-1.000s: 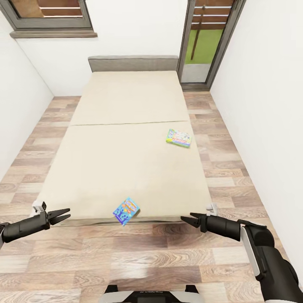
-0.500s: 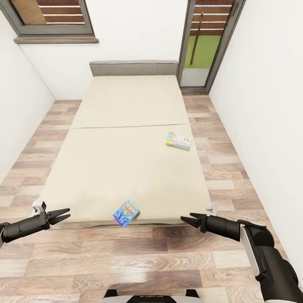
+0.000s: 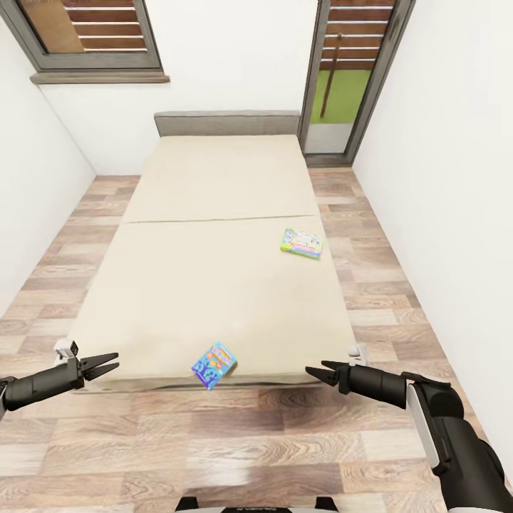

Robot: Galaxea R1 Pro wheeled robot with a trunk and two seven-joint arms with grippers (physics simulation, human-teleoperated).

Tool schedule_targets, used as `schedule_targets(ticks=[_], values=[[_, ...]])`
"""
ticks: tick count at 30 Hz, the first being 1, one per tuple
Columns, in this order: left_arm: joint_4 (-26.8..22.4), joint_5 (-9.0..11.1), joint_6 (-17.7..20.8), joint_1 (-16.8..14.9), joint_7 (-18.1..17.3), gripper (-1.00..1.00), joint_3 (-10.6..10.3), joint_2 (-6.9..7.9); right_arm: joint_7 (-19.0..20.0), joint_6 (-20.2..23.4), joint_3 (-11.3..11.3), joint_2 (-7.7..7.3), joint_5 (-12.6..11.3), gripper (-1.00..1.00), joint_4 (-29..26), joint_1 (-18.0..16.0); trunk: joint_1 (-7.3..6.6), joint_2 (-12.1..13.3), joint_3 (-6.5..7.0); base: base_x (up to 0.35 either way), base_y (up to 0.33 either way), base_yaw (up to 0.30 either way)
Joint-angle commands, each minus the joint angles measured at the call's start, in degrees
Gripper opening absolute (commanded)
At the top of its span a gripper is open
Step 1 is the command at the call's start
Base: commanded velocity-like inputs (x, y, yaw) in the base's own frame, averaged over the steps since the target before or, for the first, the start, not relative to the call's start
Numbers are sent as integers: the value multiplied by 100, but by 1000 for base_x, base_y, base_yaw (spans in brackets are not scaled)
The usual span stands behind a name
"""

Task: Put all the toys in the child's room - the three board games (two on the bed and one on the table), the two jigsaw puzzles on the table, and the tennis ball on the table - inside the toy box on the table in the child's room.

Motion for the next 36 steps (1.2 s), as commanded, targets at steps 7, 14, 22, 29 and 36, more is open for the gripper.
schedule_targets(ticks=[7,14,22,29,36], values=[[0,-8,59,-2,-25,100,-2,-1,9,47,0,0,-16,100,-2,-3,1,-3,61,0,0,0],[0,-8,58,-2,-25,100,-5,-1,9,47,1,0,-16,100,-2,-3,1,-3,125,0,0,0],[0,-8,58,-2,-25,100,-5,-2,9,47,1,0,-12,100,-2,-3,1,-3,198,0,0,0],[0,-8,57,-2,-25,100,-5,0,9,47,1,0,-10,100,-2,-3,1,-3,262,0,0,0],[0,-8,56,-2,-25,100,-5,-1,9,47,1,0,-8,100,-2,-3,1,-3,326,0,0,0]])
